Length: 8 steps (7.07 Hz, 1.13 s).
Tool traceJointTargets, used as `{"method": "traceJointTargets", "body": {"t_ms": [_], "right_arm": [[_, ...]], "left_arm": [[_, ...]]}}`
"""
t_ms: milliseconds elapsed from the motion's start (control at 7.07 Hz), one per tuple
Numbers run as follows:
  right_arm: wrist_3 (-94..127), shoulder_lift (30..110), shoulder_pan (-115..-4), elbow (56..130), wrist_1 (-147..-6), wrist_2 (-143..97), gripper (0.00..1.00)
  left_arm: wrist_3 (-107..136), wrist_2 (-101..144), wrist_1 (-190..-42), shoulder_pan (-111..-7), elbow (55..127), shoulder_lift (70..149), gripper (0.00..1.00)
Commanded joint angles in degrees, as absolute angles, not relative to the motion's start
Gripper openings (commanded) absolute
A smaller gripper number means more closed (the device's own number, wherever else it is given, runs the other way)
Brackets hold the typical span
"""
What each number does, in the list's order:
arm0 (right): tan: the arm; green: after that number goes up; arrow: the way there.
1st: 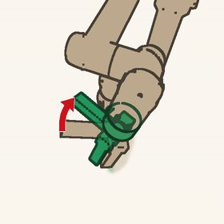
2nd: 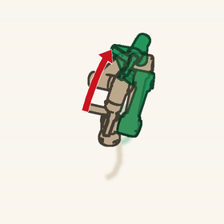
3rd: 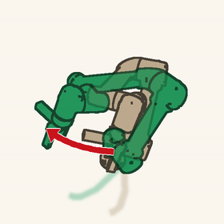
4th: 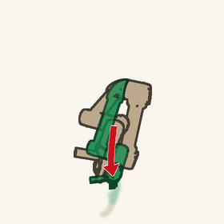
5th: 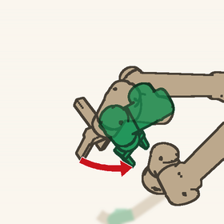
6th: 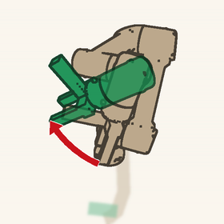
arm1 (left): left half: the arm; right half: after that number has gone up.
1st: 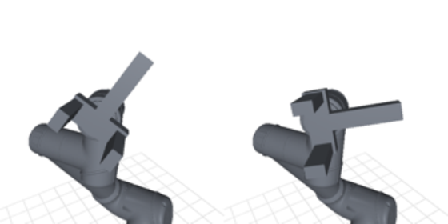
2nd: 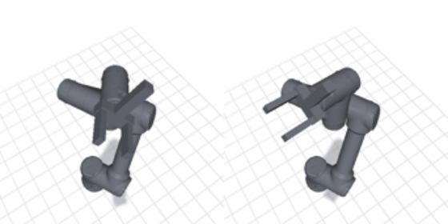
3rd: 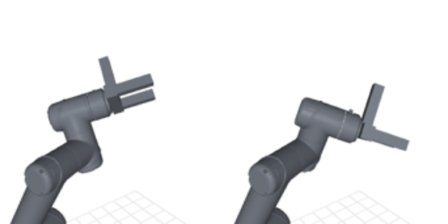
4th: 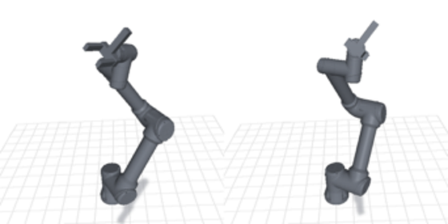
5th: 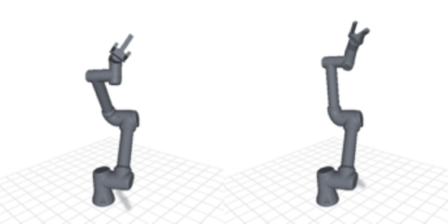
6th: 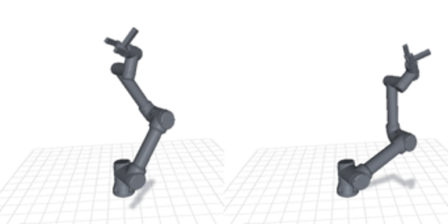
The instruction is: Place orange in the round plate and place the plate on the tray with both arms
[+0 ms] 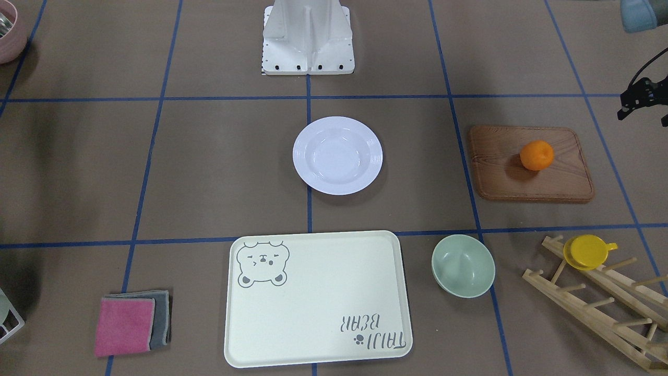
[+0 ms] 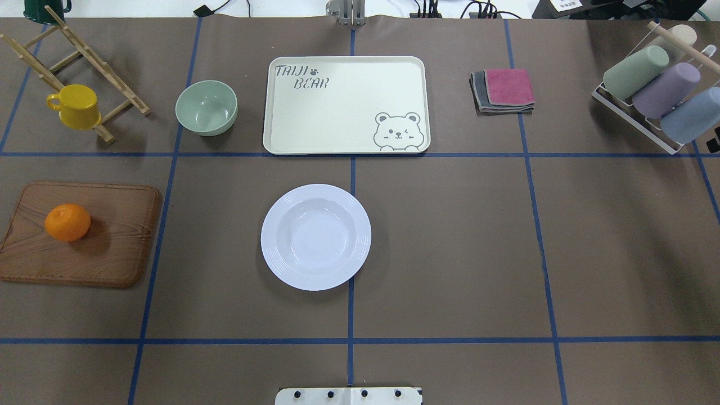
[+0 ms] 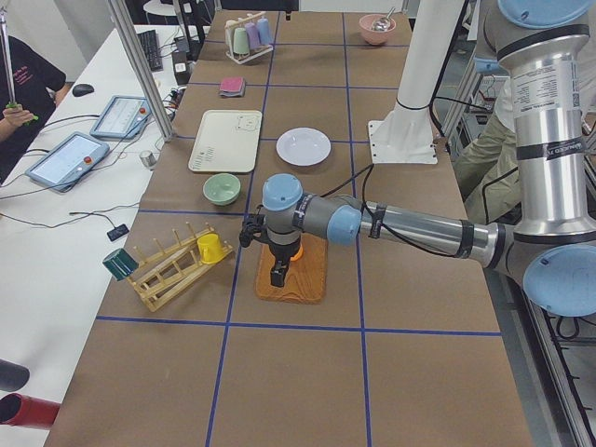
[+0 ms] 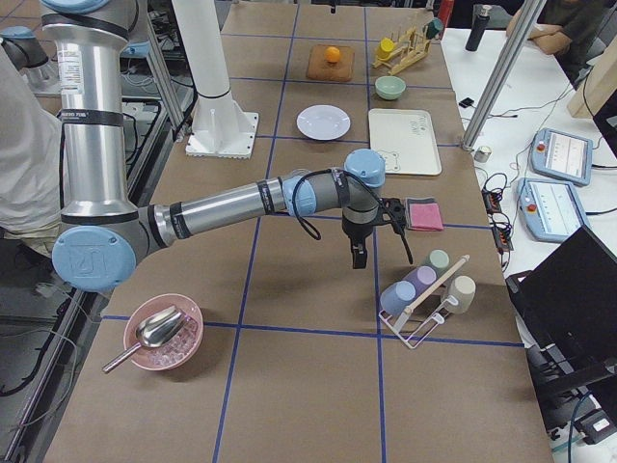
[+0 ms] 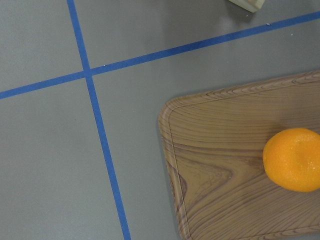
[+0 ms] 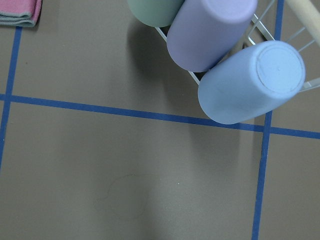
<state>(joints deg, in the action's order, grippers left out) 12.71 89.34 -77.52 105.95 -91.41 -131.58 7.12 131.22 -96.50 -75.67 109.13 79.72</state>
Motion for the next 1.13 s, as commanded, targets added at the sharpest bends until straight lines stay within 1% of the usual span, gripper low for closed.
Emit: {"method": "traceJointTargets", "body": {"t_ms": [0,283,425,566,708,991], "right_arm": [[11.96,89.3,-77.52,106.17,-90.97,-131.66,1.0],[12.83,88.95,-76.29,105.39,-83.45,-132.45,1.0],[14.22,89.03,-76.12,104.95,-81.84,-133.76,1.0],[14.76,88.95,-75.94,105.55,-80.61,-142.12,1.0],[20.16,88.95,-74.98,105.12,-80.07,-149.52,1.0],[26.18,88.42,-70.51,104.77,-71.42,-151.79,1.0]], "left_arm": [[7.21,131.22,-96.5,-75.67,109.07,79.72,0.99],[7.73,131.13,-96.5,-75.41,109.33,79.98,0.99],[11.13,131.13,-96.59,-75.15,109.77,80.68,0.99],[14.38,131.13,-97.37,-74.71,110.04,81.12,0.99],[17.55,131.05,-98.51,-74.45,110.04,81.38,0.99],[25.44,130.35,-98.7,-68.5,109.86,83.66,0.99]]}}
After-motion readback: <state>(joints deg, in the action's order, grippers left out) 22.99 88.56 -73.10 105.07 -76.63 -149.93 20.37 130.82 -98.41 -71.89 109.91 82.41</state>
